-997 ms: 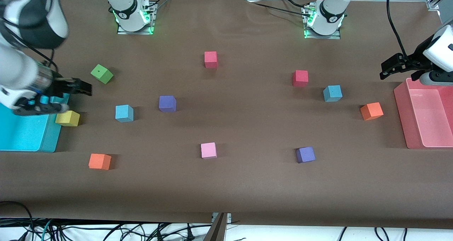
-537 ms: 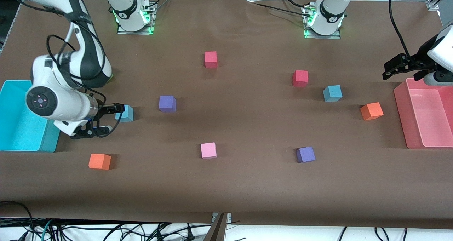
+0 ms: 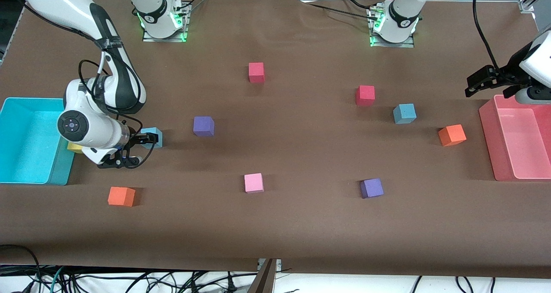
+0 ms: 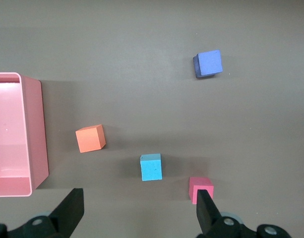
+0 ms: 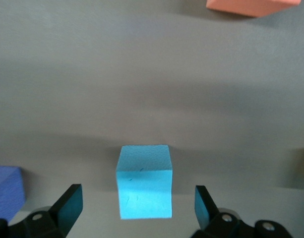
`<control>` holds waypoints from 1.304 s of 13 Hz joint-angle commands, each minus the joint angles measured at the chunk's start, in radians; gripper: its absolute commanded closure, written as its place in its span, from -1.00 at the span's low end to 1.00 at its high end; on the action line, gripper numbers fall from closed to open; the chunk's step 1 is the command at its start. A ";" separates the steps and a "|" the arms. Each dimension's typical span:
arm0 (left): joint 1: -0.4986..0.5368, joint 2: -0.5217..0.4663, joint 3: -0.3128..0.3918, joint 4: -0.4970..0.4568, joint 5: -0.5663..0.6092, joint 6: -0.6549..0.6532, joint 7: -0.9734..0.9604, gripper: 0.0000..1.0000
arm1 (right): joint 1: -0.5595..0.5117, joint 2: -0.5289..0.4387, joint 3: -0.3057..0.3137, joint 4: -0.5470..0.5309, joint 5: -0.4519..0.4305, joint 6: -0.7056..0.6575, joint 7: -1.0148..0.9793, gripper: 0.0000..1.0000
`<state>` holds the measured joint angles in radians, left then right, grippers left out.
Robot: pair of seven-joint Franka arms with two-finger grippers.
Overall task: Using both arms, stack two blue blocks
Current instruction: 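Reach the right gripper down to the cyan cube beside the yellow cube, then close the right gripper on the cyan cube and lift it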
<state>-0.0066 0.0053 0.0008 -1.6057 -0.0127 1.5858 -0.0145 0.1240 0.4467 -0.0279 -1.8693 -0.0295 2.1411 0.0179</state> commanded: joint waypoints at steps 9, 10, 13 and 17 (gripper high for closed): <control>0.005 -0.001 -0.005 0.018 0.023 -0.018 -0.007 -1.00 | -0.023 -0.014 0.003 -0.108 0.031 0.079 0.096 -1.00; 0.005 -0.001 -0.005 0.018 0.023 -0.018 -0.007 -1.00 | -0.023 -0.003 0.003 -0.106 0.031 0.086 0.096 -1.00; 0.005 -0.001 -0.005 0.018 0.023 -0.020 -0.007 -1.00 | -0.021 0.012 0.003 -0.106 0.031 0.095 0.102 -1.00; 0.016 -0.001 -0.005 0.018 0.023 -0.020 -0.007 -1.00 | -0.015 0.036 0.003 -0.103 0.029 0.095 0.116 -1.00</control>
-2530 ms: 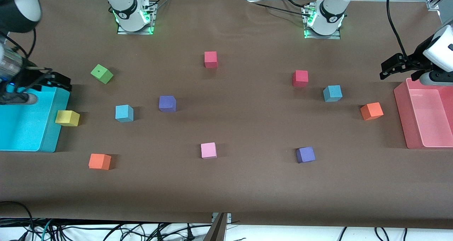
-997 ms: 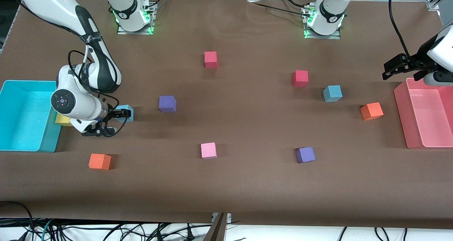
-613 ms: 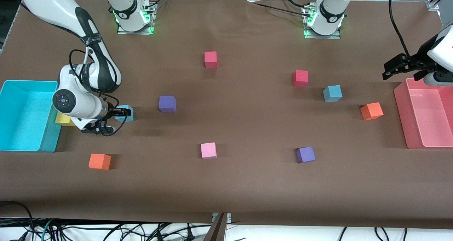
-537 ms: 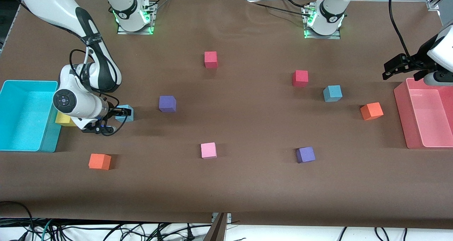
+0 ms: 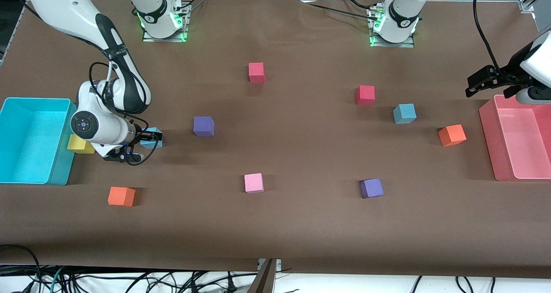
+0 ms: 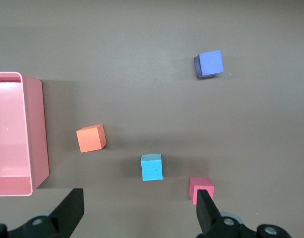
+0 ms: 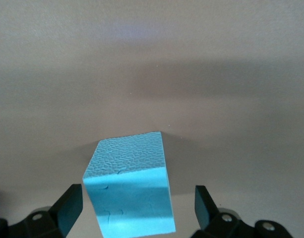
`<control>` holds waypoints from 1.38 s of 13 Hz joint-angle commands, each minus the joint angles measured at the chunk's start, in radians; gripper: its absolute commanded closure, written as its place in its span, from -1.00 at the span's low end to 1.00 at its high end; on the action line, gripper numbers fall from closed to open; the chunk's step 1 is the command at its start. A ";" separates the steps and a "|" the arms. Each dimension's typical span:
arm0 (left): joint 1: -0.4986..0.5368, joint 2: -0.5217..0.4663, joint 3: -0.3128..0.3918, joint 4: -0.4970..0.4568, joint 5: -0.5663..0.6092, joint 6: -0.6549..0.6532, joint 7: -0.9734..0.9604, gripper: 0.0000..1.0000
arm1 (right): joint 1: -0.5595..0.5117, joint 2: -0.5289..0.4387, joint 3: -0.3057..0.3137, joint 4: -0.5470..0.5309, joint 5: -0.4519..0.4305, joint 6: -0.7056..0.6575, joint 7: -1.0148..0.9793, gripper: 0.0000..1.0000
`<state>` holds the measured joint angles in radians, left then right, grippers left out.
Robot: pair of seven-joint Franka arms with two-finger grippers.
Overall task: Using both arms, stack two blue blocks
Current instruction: 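Close the right gripper on the cyan cube and lift it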
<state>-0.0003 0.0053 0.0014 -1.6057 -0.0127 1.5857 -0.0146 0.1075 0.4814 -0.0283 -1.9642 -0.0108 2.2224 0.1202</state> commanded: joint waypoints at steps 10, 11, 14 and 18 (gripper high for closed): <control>0.011 -0.001 -0.008 0.016 0.023 -0.020 -0.007 -1.00 | 0.014 0.017 0.007 0.037 0.009 -0.025 0.024 1.00; 0.011 0.001 -0.006 0.018 0.023 -0.020 -0.007 -1.00 | 0.014 0.019 0.010 0.062 0.009 -0.056 0.035 1.00; 0.011 -0.001 -0.007 0.016 0.023 -0.021 -0.007 -1.00 | 0.027 0.017 0.015 0.143 0.008 -0.157 0.041 1.00; 0.011 -0.001 -0.006 0.016 0.023 -0.021 -0.007 -1.00 | 0.073 0.017 0.016 0.256 0.009 -0.262 0.059 1.00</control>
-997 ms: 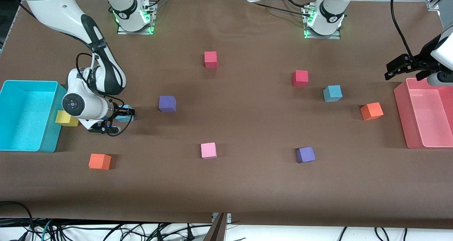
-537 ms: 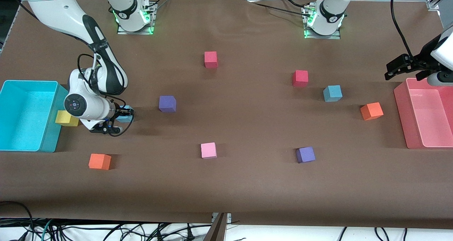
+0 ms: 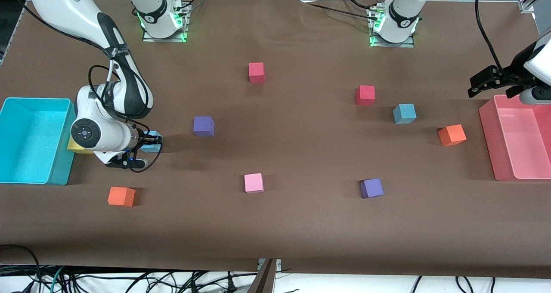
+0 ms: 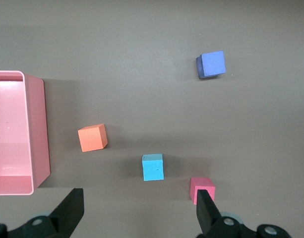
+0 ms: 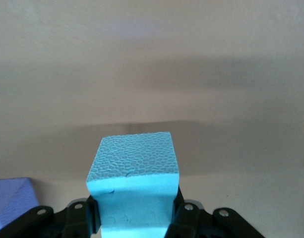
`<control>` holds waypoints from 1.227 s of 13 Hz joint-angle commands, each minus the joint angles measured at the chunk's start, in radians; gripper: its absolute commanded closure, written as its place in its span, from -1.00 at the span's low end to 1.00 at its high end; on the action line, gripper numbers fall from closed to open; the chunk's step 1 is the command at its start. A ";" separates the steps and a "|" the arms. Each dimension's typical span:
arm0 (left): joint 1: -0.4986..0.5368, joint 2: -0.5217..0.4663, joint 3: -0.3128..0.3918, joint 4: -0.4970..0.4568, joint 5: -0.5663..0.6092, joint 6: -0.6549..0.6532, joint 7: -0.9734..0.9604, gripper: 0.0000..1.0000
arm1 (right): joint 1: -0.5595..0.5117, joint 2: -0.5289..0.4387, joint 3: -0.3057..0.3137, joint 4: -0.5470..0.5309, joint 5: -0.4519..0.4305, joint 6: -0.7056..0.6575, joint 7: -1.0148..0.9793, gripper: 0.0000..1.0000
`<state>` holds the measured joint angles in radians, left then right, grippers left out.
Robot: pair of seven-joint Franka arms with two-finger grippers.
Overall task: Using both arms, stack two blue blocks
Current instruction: 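Carry the cyan cube with the right gripper to the table middle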
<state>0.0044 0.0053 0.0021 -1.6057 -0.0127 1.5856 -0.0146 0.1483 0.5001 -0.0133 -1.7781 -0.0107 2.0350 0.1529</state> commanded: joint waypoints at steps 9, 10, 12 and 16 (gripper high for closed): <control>0.006 -0.002 -0.010 0.018 0.022 -0.024 -0.007 -1.00 | 0.362 0.133 0.016 0.494 0.092 -0.321 0.411 1.00; 0.006 -0.002 -0.010 0.018 0.022 -0.024 -0.007 -1.00 | 0.405 0.165 0.016 0.540 0.104 -0.321 0.466 1.00; 0.006 -0.002 -0.010 0.018 0.023 -0.024 -0.007 -1.00 | 0.463 0.230 0.016 0.620 0.123 -0.306 0.534 1.00; 0.006 -0.001 -0.014 0.016 0.025 -0.024 -0.007 -1.00 | 0.548 0.325 0.026 0.675 0.124 -0.219 0.591 1.00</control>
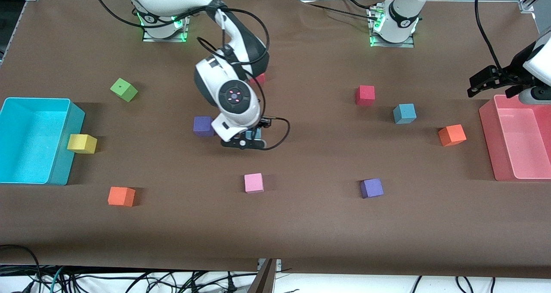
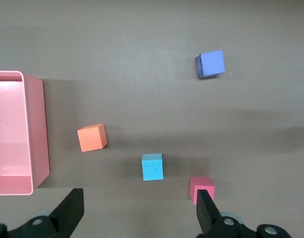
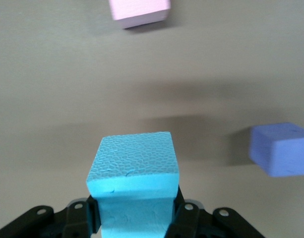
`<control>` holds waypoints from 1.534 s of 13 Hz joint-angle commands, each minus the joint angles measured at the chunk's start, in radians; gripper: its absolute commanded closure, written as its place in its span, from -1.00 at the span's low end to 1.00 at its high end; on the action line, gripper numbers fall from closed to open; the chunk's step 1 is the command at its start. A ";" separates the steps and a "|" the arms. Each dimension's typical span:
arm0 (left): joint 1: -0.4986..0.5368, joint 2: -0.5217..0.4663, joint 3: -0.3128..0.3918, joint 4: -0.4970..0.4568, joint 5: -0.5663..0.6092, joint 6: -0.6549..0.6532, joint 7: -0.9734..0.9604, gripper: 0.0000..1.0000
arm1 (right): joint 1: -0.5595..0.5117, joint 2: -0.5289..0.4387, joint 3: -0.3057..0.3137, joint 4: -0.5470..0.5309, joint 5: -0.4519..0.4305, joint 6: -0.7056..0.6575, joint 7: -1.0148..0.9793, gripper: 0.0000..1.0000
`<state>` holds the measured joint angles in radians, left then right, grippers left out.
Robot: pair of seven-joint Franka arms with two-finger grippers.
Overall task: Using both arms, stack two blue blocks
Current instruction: 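Carry the cyan cube with the right gripper to the table middle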
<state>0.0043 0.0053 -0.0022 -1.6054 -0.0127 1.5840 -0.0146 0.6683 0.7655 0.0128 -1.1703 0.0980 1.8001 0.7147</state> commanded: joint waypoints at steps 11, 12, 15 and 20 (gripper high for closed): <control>0.005 0.028 -0.005 0.019 0.025 -0.016 -0.005 -1.00 | 0.146 0.185 0.044 0.069 0.015 0.183 0.167 1.00; 0.005 0.042 -0.007 0.022 0.026 -0.016 -0.004 -1.00 | 0.154 0.189 0.044 0.069 0.015 0.183 0.175 1.00; 0.003 0.044 -0.012 0.024 0.025 -0.021 -0.002 -1.00 | 0.162 0.212 0.044 0.067 0.015 0.183 0.222 1.00; 0.005 0.068 -0.007 0.025 0.011 -0.012 0.008 -1.00 | 0.157 0.218 0.041 0.066 0.014 0.189 0.236 -1.00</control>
<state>0.0042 0.0500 -0.0051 -1.6054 -0.0127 1.5835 -0.0138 0.8280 0.9654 0.0523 -1.1408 0.1035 1.9921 0.9377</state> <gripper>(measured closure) 0.000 0.441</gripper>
